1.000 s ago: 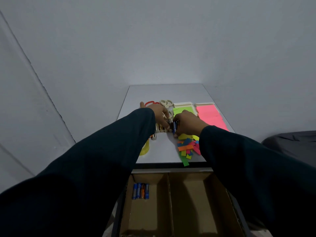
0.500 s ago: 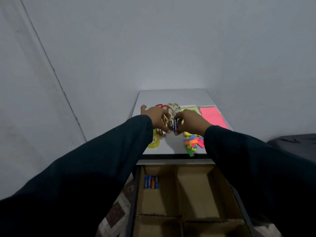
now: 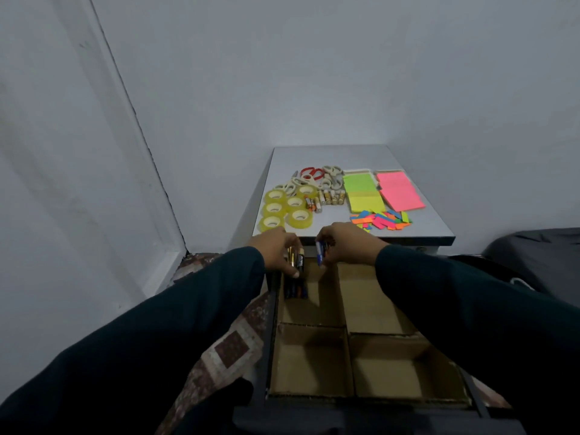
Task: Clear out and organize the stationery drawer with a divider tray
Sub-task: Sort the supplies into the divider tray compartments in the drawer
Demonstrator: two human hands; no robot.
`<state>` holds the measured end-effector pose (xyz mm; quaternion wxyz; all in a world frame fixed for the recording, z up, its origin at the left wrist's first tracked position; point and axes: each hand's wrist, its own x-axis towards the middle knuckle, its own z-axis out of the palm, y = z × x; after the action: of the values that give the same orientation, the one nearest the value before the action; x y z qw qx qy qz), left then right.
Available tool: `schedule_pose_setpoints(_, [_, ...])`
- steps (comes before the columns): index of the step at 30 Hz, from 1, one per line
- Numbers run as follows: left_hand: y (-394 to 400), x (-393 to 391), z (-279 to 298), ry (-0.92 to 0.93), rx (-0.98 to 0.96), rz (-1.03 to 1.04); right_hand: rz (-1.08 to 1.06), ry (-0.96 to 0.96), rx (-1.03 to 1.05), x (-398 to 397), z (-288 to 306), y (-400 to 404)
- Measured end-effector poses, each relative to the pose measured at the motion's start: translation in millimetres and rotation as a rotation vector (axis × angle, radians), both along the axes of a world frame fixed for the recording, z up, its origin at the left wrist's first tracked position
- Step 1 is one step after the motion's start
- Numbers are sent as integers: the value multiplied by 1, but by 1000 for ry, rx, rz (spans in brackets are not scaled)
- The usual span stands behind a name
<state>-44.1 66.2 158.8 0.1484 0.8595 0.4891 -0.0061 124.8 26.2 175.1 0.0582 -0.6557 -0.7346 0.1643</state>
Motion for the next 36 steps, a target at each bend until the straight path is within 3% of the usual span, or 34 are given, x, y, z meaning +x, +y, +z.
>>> schedule_pose_setpoints(13, [-3, -26, -71, 2, 22, 1, -47, -42, -289, -23, -110, 15])
schedule_pose_setpoints(24, [22, -41, -102, -228, 48, -3, -148, -169, -179, -33, -161, 47])
schedule_pose_setpoints(36, [21, -44, -113, -284, -21, -5, -503, 197, -179, -35, -185, 52])
